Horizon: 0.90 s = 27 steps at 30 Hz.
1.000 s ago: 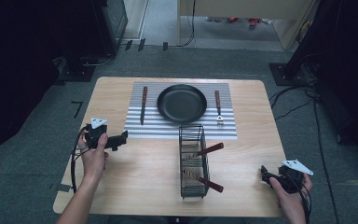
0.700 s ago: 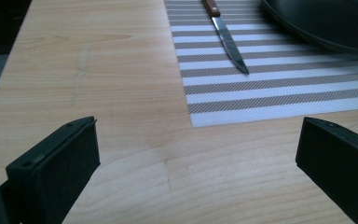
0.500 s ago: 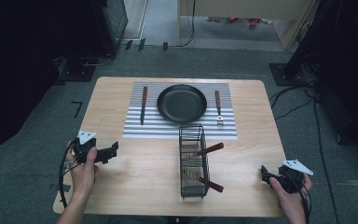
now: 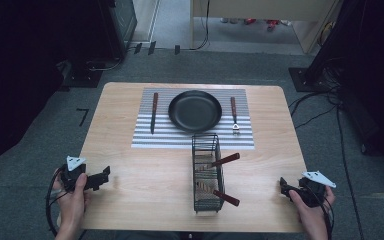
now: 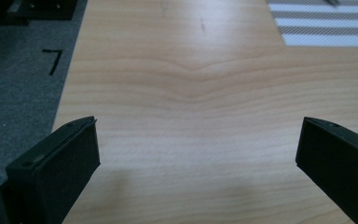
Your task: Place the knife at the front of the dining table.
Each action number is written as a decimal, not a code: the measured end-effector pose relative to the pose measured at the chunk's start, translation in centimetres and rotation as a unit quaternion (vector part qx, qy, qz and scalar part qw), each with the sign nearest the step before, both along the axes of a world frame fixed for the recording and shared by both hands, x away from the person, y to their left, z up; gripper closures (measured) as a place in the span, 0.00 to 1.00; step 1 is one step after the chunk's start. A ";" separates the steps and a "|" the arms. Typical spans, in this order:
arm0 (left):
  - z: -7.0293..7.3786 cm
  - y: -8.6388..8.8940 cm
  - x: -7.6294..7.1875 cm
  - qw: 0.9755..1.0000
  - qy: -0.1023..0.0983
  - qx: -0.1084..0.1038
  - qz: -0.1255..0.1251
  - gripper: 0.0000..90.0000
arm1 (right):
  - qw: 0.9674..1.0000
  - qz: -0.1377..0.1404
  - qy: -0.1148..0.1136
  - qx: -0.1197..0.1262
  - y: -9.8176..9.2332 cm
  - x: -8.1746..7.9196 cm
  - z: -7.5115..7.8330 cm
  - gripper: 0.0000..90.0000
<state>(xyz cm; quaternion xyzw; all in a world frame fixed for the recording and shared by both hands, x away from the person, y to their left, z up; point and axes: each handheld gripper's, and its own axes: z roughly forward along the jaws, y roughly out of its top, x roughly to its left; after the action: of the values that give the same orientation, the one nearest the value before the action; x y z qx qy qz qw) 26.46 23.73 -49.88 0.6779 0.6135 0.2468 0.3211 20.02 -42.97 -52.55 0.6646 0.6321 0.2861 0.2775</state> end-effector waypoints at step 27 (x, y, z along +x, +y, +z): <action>-2.0 -0.6 -0.4 0.999 0.019 0.034 -0.030 0.00 | 1.000 0.000 0.001 0.000 0.0 0.0 0.0 0.13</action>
<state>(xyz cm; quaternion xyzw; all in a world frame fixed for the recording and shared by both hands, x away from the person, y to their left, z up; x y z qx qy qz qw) 26.07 23.14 -51.91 0.7111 0.5899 0.2452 0.2937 20.01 -42.98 -52.54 0.6646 0.6325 0.2857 0.2771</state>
